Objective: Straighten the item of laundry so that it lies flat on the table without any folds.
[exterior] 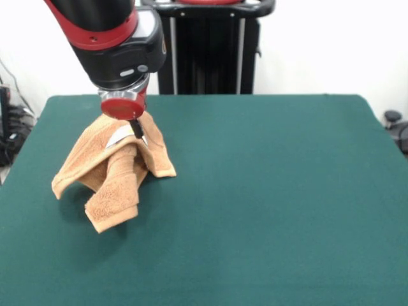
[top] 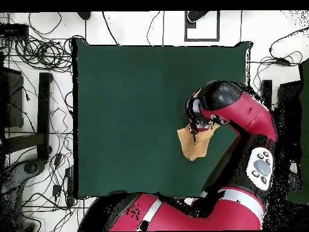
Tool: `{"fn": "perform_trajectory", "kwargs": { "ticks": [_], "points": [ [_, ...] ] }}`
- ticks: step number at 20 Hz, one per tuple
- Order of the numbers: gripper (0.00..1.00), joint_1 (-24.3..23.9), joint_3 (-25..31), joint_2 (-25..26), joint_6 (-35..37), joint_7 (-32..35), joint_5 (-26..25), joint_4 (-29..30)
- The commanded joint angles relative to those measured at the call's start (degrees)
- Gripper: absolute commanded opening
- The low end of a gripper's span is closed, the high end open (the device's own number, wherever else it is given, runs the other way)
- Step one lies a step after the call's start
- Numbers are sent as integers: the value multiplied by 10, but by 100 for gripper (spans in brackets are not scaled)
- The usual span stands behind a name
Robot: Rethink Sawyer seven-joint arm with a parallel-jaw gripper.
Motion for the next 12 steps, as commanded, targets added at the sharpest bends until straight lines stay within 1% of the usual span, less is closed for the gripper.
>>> {"fn": "perform_trajectory", "kwargs": {
  "ticks": [1,5,9,12],
  "points": [
    [100,18,50,19,-82,118,31,104],
    [100,19,49,19,-103,122,38,115],
    [100,31,25,7,-102,141,31,115],
    [100,34,14,7,-115,149,26,118]
  ]
}}
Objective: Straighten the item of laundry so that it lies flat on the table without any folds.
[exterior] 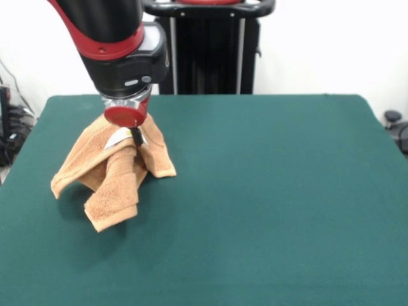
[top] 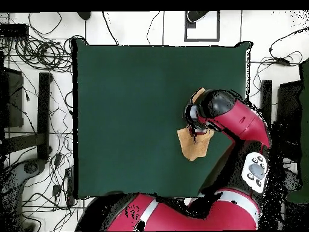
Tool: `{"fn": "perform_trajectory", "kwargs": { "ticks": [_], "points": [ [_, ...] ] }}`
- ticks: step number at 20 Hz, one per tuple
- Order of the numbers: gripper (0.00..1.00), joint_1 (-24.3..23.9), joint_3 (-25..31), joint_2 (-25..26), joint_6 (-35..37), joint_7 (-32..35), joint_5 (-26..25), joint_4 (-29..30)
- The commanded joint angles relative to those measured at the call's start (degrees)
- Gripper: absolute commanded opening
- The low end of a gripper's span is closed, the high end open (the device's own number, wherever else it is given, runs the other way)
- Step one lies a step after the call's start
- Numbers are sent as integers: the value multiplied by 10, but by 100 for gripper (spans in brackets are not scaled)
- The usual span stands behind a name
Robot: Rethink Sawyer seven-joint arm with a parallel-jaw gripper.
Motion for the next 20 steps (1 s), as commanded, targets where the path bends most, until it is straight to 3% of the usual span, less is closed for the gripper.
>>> {"fn": "perform_trajectory", "kwargs": {
  "ticks": [1,11,20],
  "points": [
    [100,23,18,8,-51,145,22,79],
    [100,37,2,-39,-67,163,51,138],
    [100,46,10,-60,-42,151,77,139]
  ]
}}
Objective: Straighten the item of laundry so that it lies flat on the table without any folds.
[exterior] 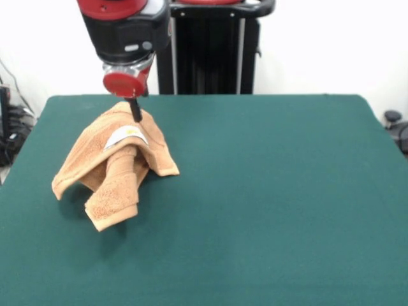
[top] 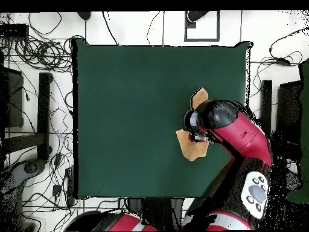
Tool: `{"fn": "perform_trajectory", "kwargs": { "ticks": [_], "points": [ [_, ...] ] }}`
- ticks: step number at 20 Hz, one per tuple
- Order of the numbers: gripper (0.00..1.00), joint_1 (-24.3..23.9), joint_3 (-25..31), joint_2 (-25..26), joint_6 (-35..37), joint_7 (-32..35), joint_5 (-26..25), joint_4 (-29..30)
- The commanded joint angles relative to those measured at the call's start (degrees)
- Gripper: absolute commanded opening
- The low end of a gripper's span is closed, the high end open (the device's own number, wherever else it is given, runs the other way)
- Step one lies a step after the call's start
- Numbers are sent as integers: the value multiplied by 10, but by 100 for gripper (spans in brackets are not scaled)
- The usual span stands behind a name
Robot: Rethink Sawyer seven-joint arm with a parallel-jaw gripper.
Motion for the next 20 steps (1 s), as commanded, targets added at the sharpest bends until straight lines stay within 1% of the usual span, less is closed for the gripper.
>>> {"fn": "perform_trajectory", "kwargs": {
  "ticks": [1,4,5,8,9,11,13,15,20],
  "points": [
    [100,19,43,-1,-3,144,40,51],
    [100,12,46,9,11,133,34,17],
    [100,9,43,15,21,131,29,-3],
    [100,9,29,36,40,138,13,-53],
    [100,8,22,44,60,138,4,-78],
    [100,4,15,53,81,132,-6,-110],
    [100,0,12,60,92,129,-12,-130],
    [100,-4,12,63,94,125,-13,-135],
    [100,-13,19,73,64,115,-5,-129]
  ]
}}
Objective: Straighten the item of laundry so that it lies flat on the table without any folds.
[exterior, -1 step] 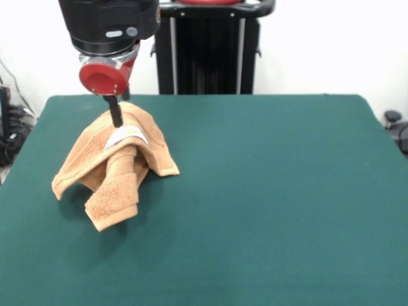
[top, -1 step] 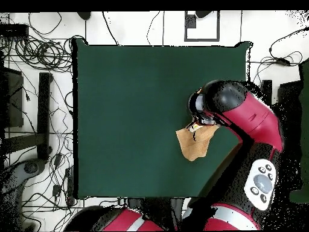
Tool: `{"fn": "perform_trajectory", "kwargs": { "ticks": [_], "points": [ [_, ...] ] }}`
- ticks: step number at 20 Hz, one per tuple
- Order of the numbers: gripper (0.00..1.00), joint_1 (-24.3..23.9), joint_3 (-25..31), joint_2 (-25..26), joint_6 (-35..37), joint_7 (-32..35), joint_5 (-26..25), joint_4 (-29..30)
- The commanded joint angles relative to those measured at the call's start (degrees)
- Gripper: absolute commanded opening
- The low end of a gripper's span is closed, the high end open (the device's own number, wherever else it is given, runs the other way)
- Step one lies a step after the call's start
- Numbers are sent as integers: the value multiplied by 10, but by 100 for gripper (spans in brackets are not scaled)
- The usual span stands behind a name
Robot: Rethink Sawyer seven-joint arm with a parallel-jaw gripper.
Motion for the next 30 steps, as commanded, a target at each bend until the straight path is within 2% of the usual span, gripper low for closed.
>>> {"fn": "perform_trajectory", "kwargs": {
  "ticks": [1,10,14,21,30],
  "points": [
    [100,-12,36,55,24,114,0,-18],
    [100,-5,43,52,33,120,4,3],
    [100,0,67,72,-49,134,31,33],
    [100,11,73,78,-93,149,61,50],
    [100,8,95,80,-171,132,107,84]
  ]
}}
